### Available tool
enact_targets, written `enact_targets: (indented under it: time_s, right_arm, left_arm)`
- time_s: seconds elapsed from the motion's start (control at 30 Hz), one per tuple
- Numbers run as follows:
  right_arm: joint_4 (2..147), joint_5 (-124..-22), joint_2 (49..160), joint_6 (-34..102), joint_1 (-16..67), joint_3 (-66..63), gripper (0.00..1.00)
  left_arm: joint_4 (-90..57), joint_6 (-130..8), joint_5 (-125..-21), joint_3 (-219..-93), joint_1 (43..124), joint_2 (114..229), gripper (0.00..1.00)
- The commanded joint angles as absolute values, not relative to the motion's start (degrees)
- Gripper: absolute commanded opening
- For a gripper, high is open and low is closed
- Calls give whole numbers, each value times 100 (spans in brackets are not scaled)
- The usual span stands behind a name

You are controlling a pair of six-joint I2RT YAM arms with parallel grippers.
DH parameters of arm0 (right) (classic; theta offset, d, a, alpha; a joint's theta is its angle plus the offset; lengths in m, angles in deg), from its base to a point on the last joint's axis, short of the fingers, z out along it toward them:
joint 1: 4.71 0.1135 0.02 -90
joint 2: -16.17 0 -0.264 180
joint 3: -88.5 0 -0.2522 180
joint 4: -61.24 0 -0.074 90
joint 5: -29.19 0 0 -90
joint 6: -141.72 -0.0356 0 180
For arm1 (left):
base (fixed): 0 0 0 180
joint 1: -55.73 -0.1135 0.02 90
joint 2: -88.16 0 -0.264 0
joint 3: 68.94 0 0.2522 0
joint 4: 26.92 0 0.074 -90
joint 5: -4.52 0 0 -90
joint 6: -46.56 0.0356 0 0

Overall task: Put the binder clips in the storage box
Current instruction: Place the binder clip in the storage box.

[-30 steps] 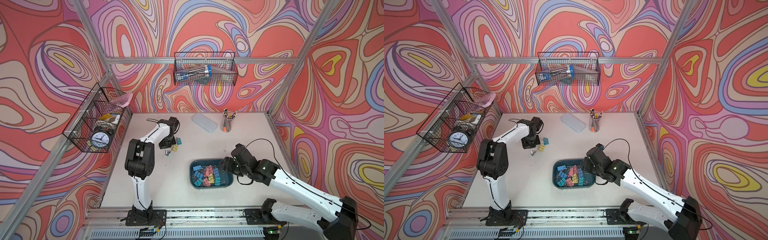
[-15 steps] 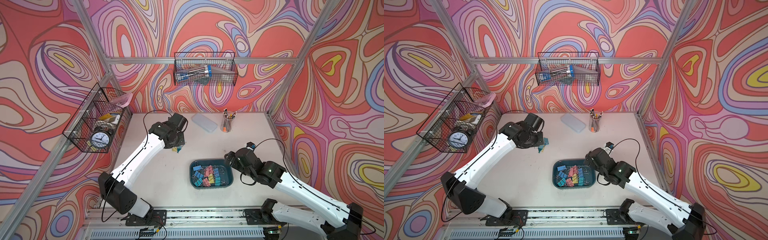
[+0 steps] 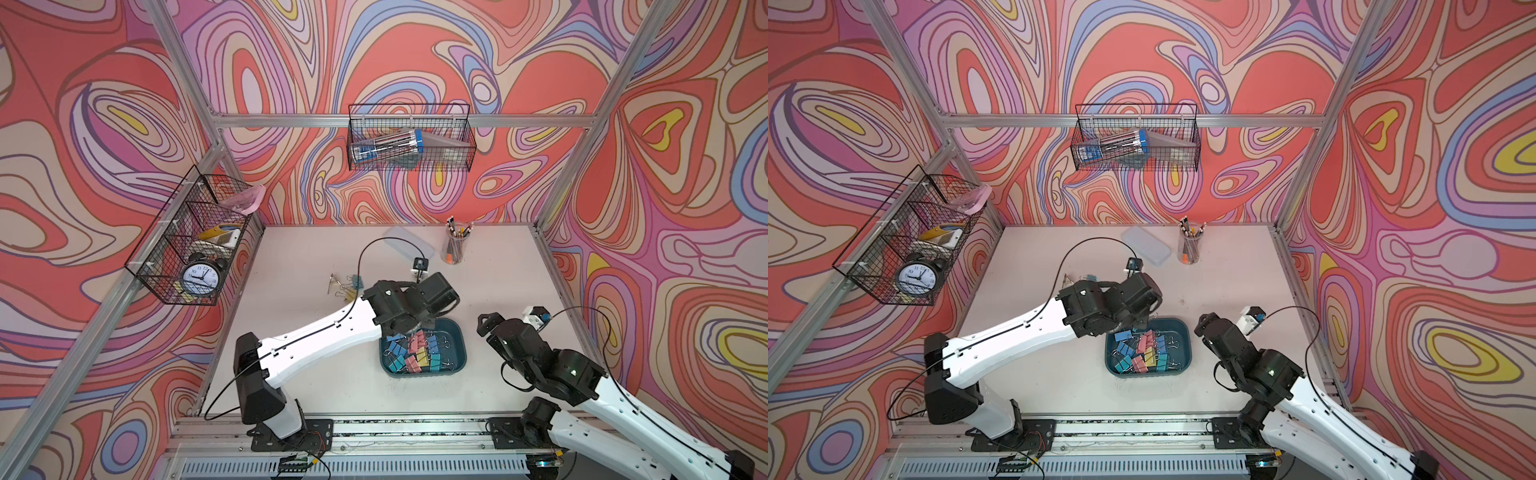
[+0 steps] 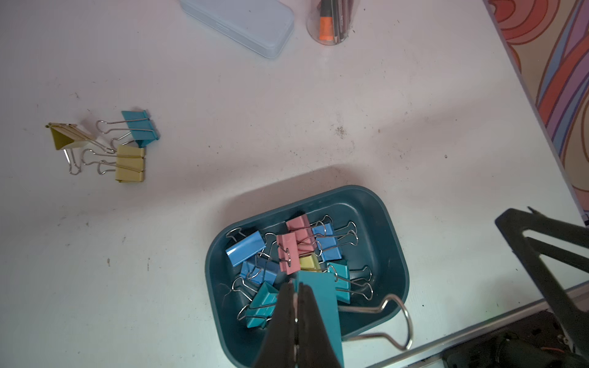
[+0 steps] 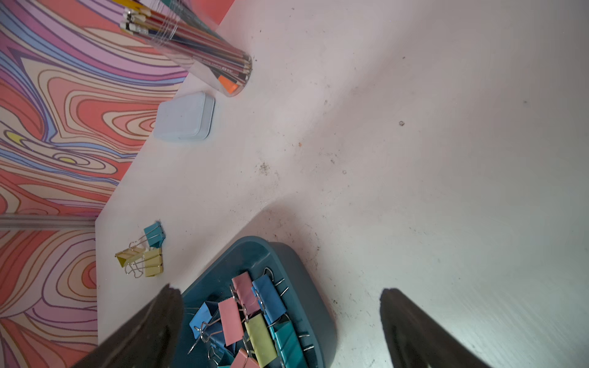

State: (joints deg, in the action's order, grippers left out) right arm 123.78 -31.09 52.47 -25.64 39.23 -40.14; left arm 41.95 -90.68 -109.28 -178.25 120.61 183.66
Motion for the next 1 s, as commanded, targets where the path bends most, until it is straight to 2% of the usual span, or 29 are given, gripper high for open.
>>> enact_targets:
  time_s: [0.0,0.1,0.23,0.37,0.53,0.77,0.97]
  right_arm:
    - [12669,-2857,4975,-3075,3903,-4170,97]
    - [12871,-2923,4872,-3202,3898,-4132,94]
    - [13059,-3022,4978,-3131,3897,-3964,94]
    - [13178,-3057,5153,-3077,3898,-3854,94]
    - [13161,-3113,5211,-3063,3901,-3862,94]
    - [13108,-3171,5154,-3068,3901,-3931,93]
    - [13176,-3189,5165,-3072,3906,-3859,93]
  left_arm:
    - [3624,-9331,-11338,-17954,12299,18818,0]
    - [3461,-9327,-11080,-18223,12341,19471,0]
    - [4016,-9406,-11048,-19257,12369,20561,0]
    - [3962,-9405,-11090,-19617,12448,21117,0]
    - [3656,-9397,-11292,-19379,12481,21355,0]
    - [2223,-8946,-11703,-18324,12481,21306,0]
    - [1610,-8958,-11728,-17789,12477,21039,10]
